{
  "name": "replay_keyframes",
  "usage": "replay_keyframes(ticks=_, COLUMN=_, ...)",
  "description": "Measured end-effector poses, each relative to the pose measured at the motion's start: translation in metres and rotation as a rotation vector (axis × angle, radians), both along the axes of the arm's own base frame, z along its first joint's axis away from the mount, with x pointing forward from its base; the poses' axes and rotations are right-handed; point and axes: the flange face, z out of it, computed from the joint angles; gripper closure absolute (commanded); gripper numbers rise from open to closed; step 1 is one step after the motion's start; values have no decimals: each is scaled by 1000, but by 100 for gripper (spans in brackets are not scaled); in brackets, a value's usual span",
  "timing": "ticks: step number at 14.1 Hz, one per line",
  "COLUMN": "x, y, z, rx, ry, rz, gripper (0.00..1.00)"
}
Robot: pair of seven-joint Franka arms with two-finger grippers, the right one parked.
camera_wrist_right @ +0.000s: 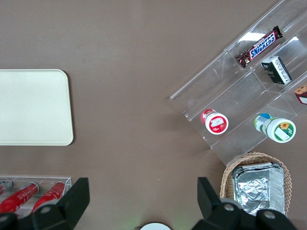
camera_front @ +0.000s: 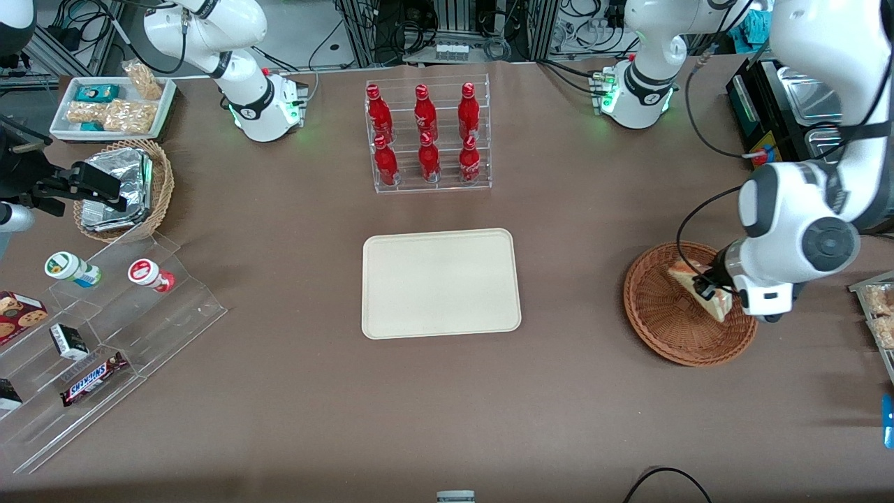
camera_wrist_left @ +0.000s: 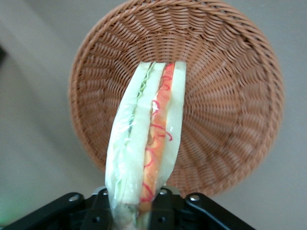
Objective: Place sandwich from basket to tray
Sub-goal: 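Carry the sandwich with the left gripper over the cream tray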
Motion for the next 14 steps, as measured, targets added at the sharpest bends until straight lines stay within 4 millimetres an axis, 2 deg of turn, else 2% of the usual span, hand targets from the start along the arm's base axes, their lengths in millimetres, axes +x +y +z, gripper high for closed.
replay_keyframes(ticks=1, x=3, y=-16, z=17, rx=-3, ry=7, rz=-28, gripper=99)
replay_keyframes(ticks=2, x=3, y=-40, z=27, rx=-8, ry=8, rz=-68, gripper=99)
replay_keyframes(ticks=4, x=-6, y=-104, z=29, rx=-20, ry=13, rz=-179, gripper=97)
replay_keyframes(ticks=8, x=-47, y=-242, z=4, rx=-49, ry=49, rz=-492, gripper=93)
replay_keyframes(ticks=11, x=-54, y=-329, z=-15, rx=-87, ry=-1, rz=-634, gripper=97)
replay_keyframes(ticks=14, x=-57, y=-402, z=-35, rx=-124, ry=-49, rz=-682, gripper=99)
